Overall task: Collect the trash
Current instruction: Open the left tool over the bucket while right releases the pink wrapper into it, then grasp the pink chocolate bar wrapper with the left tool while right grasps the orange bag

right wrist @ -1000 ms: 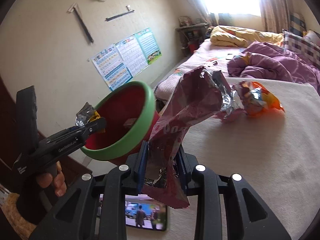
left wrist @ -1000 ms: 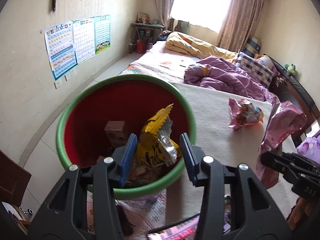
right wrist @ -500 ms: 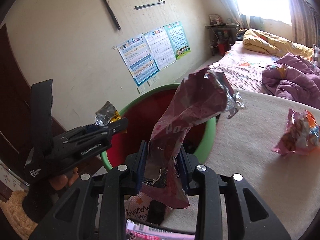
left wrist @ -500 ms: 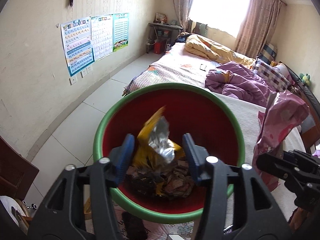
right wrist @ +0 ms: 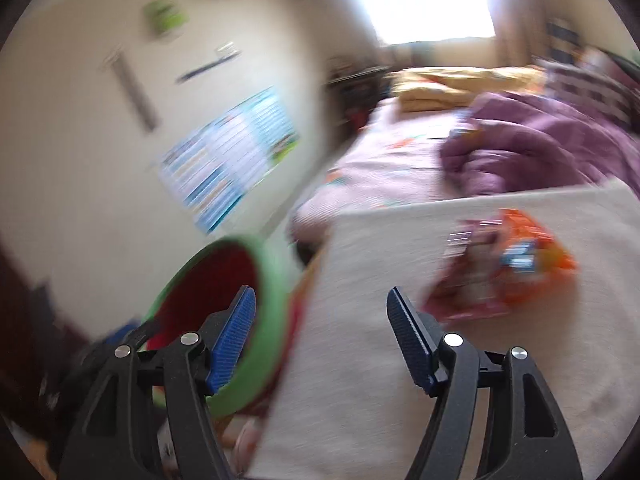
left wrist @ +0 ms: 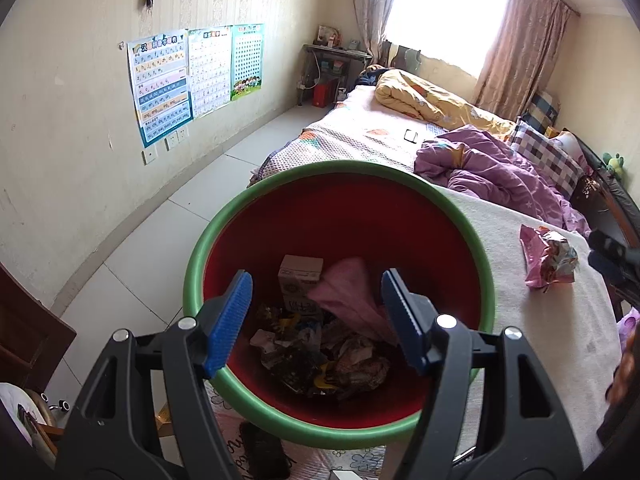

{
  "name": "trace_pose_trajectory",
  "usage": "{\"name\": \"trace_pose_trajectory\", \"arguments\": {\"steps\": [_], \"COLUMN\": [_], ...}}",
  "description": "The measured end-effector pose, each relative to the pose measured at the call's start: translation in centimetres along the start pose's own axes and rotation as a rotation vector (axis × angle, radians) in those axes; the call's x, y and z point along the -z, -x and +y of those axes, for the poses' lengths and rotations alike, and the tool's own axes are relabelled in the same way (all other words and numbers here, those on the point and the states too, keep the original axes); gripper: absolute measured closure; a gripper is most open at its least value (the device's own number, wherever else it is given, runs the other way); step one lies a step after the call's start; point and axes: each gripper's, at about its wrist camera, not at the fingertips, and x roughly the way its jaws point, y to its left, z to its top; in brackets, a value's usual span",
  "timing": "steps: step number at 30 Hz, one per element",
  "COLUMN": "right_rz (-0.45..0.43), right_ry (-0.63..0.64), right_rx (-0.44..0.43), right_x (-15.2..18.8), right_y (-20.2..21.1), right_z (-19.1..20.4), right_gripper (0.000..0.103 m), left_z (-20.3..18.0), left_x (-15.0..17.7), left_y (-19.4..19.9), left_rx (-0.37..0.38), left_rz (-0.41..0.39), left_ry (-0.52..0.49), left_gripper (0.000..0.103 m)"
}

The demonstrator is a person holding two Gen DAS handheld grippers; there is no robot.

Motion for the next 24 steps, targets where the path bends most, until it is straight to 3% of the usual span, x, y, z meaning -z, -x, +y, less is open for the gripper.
{"name": "trace_pose_trajectory", "arguments": {"steps": [5,10,14,16,17,19,24], "right_rz": [0.020,0.093,0.149,0.174,0.175,0.176,0.152], "right_ry": [-0.356,-0.465,-0.479,-0.468,-0.452,-0.427,-0.290], "right_rx": [0.104,0.097,0.060,0.023,0.003,-0.047,-0.098], "right_x": [-2.0,-2.4,-3.4,-3.2,-3.2,-3.2,-2.5], "right_y": [-1.7,-4.1,-6.1,-6.4,-6.2,-5.4,-0.2], "right_z": [-9.6,-12.4,-13.3,-13.5,-13.7,-14.0,-14.2], "right_gripper": [0.032,0.032,0.032,0.043,0.044,0.055,0.057], "left_z": [-1.7,-4.6,-8.1,-10.1,-11.0,-13.0,-18.0], "left_x": [-0.2,0.1,0.3,0.5,0.7,0.9,0.6], "left_y": [0.4,0.4,0.3,0.1,0.0,-0.4,-1.9], "left_rx": [0.020,0.052,0.087,0.108,0.119,0.141,0.214], "left_rz": [-0.009,0.000,0.012,0.023,0.028,0.041,0.076], "left_ry": [-0.013,-0.045,-0.090,-0.121,-0.131,-0.156,-0.194], "left_gripper": [0.039,0.039,0.039,0.039,0.039,0.039,0.039]}}
